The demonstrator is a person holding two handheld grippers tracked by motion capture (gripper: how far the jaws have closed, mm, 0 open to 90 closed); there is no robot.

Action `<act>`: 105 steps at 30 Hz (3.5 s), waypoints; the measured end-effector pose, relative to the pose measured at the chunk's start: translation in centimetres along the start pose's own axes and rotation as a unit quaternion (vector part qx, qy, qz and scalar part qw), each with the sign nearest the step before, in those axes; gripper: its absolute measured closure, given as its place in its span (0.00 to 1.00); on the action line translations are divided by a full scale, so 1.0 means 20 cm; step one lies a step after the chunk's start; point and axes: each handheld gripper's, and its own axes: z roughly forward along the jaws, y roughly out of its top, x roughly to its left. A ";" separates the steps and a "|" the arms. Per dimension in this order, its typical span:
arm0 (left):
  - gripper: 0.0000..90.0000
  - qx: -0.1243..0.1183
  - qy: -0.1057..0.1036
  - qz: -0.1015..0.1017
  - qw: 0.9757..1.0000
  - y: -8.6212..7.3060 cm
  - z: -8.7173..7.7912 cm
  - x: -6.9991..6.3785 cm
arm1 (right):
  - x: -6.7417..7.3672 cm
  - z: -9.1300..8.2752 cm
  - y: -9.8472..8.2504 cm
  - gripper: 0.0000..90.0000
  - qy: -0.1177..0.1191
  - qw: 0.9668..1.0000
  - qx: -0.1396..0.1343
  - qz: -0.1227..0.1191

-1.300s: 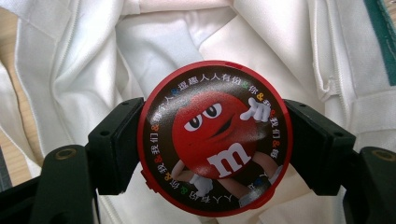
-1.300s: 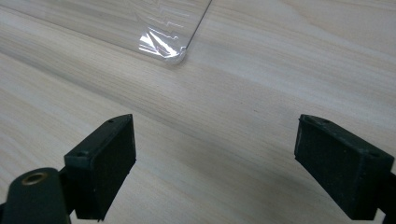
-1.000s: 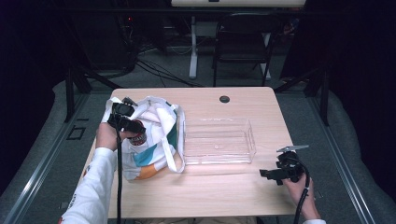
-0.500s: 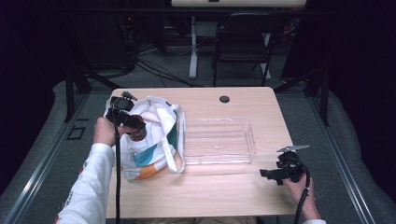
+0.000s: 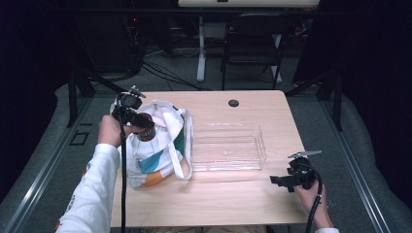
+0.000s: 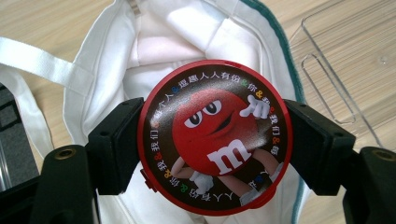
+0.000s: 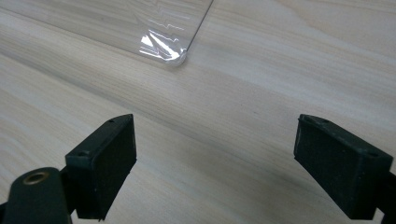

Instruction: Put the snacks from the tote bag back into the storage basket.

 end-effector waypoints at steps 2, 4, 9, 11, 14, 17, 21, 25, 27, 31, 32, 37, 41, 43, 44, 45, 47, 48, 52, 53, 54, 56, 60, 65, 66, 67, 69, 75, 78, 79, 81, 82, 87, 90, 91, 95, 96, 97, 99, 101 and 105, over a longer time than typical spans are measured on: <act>0.29 -0.003 -0.001 -0.002 1.000 0.00 -0.01 -0.01 | 0.00 0.00 0.00 0.14 0.004 1.000 -0.001 -0.001; 0.29 -0.006 -0.002 -0.001 1.000 0.01 -0.02 -0.02 | 0.01 0.01 0.01 0.14 0.006 1.000 0.002 -0.004; 0.29 -0.010 -0.004 0.002 1.000 0.02 -0.04 -0.03 | 0.01 0.02 0.02 0.14 0.008 1.000 0.009 -0.013; 0.29 -0.010 -0.006 0.004 1.000 0.02 -0.05 -0.04 | 0.02 0.02 0.02 0.14 0.007 1.000 0.010 -0.015; 0.29 -0.013 -0.007 0.006 1.000 0.03 -0.06 -0.04 | 0.02 0.03 0.03 0.14 0.007 1.000 0.010 -0.015; 0.29 -0.015 -0.008 0.009 1.000 0.04 -0.07 -0.04 | 0.03 0.04 0.03 0.14 0.010 1.000 0.013 -0.018; 0.29 -0.017 -0.008 0.015 1.000 0.06 -0.08 -0.05 | 0.02 0.03 0.03 0.14 0.009 1.000 0.016 -0.020; 0.29 -0.022 -0.013 0.018 1.000 0.07 -0.09 -0.07 | 0.02 0.03 0.02 0.14 0.008 1.000 0.017 -0.019; 0.29 -0.023 -0.014 0.021 0.999 0.08 -0.10 -0.09 | 0.02 0.03 0.02 0.14 0.007 1.000 0.017 -0.020; 0.29 -0.026 -0.018 0.029 0.999 0.10 -0.11 -0.12 | 0.02 0.02 0.02 0.14 0.005 1.000 0.015 -0.019; 0.29 -0.027 -0.019 0.030 0.999 0.10 -0.11 -0.12 | 0.02 0.02 0.02 0.14 0.008 1.000 0.015 -0.020; 0.29 -0.028 -0.025 0.037 0.999 0.13 -0.09 -0.15 | 0.02 0.03 0.02 0.14 0.007 1.000 0.016 -0.021; 0.29 -0.027 -0.029 0.042 0.998 0.14 -0.08 -0.18 | 0.02 0.03 0.02 0.14 0.007 1.000 0.017 -0.019; 0.29 -0.027 -0.030 0.046 0.998 0.15 -0.08 -0.20 | 0.02 0.03 0.02 0.14 0.006 1.000 0.017 -0.020; 0.29 -0.027 -0.031 0.047 0.998 0.16 -0.08 -0.20 | 0.02 0.03 0.02 0.14 0.007 1.000 0.017 -0.021; 0.29 -0.027 -0.032 0.048 0.998 0.16 -0.08 -0.21 | 0.02 0.02 0.02 0.14 0.007 1.000 0.017 -0.021; 0.29 -0.027 -0.034 0.051 0.998 0.17 -0.08 -0.22 | 0.02 0.03 0.02 0.14 0.007 1.000 0.017 -0.020; 0.29 -0.028 -0.034 0.053 0.998 0.18 -0.08 -0.23 | 0.02 0.03 0.02 0.14 0.007 1.000 0.017 -0.020; 0.29 -0.029 -0.039 0.057 0.997 0.19 -0.08 -0.26 | 0.02 0.02 0.02 0.14 0.005 1.000 0.014 -0.019; 0.29 -0.029 -0.039 0.058 0.997 0.20 -0.08 -0.26 | 0.02 0.02 0.02 0.14 0.005 1.000 0.014 -0.019; 0.29 -0.030 -0.040 0.059 0.997 0.20 -0.08 -0.27 | 0.02 0.02 0.02 0.14 0.004 1.000 0.012 -0.019; 0.29 -0.028 -0.041 0.061 0.997 0.20 -0.07 -0.29 | 0.02 0.02 0.02 0.14 0.007 1.000 0.012 -0.021; 0.29 -0.028 -0.046 0.070 0.996 0.22 -0.06 -0.32 | 0.02 0.02 0.02 0.14 0.007 1.000 0.013 -0.020; 0.29 -0.026 -0.049 0.076 0.996 0.24 -0.04 -0.35 | 0.02 0.02 0.02 0.14 0.007 1.000 0.011 -0.020; 0.29 -0.025 -0.052 0.077 0.995 0.24 -0.04 -0.36 | 0.02 0.02 0.02 0.14 0.008 1.000 0.011 -0.020; 0.29 -0.025 -0.053 0.079 0.995 0.24 -0.04 -0.36 | 0.02 0.02 0.02 0.14 0.007 1.000 0.011 -0.019; 0.29 -0.025 -0.057 0.082 0.995 0.25 -0.03 -0.38 | 0.02 0.02 0.02 0.14 0.007 1.000 0.011 -0.019; 0.29 -0.028 -0.064 0.087 0.994 0.26 -0.01 -0.42 | 0.02 0.02 0.02 0.14 0.006 1.000 0.010 -0.020; 0.29 -0.025 -0.066 0.089 0.993 0.27 0.00 -0.43 | 0.02 0.02 0.02 0.14 0.008 1.000 0.010 -0.020; 0.29 -0.025 -0.068 0.089 0.993 0.27 0.00 -0.44 | 0.02 0.02 0.02 0.14 0.008 1.000 0.011 -0.021; 0.29 -0.027 -0.069 0.091 0.993 0.27 0.01 -0.45 | 0.02 0.02 0.02 0.14 0.005 1.000 0.010 -0.019; 0.29 -0.026 -0.072 0.092 0.993 0.28 0.01 -0.46 | 0.02 0.01 0.01 0.14 0.005 1.000 0.012 -0.020; 0.29 -0.029 -0.082 0.104 0.991 0.29 0.02 -0.52 | 0.02 0.01 0.01 0.14 0.005 1.000 0.007 -0.016; 0.29 -0.029 -0.087 0.110 0.990 0.29 0.03 -0.56 | 0.02 0.01 0.01 0.14 0.007 1.000 0.008 -0.018; 0.29 -0.029 -0.087 0.112 0.989 0.30 0.04 -0.57 | 0.02 0.01 0.01 0.14 0.005 1.000 0.009 -0.020; 0.29 -0.032 -0.094 0.119 0.988 0.29 0.05 -0.62 | 0.02 0.01 0.01 0.14 0.003 1.000 0.008 -0.019; 0.29 -0.031 -0.097 0.122 0.987 0.29 0.05 -0.63 | 0.02 0.01 0.01 0.14 0.003 1.000 0.007 -0.018; 0.29 -0.032 -0.097 0.123 0.987 0.29 0.05 -0.64 | 0.01 0.00 0.01 0.14 0.005 1.000 0.009 -0.018; 0.29 -0.033 -0.101 0.124 0.987 0.29 0.06 -0.65 | 0.01 0.01 0.01 0.14 0.005 1.000 0.009 -0.018; 0.29 -0.034 -0.102 0.127 0.986 0.29 0.07 -0.67 | 0.01 0.00 0.01 0.14 0.005 1.000 0.009 -0.019; 0.29 -0.029 -0.105 0.130 0.986 0.28 0.09 -0.69 | 0.02 0.00 0.01 0.14 0.007 1.000 0.010 -0.018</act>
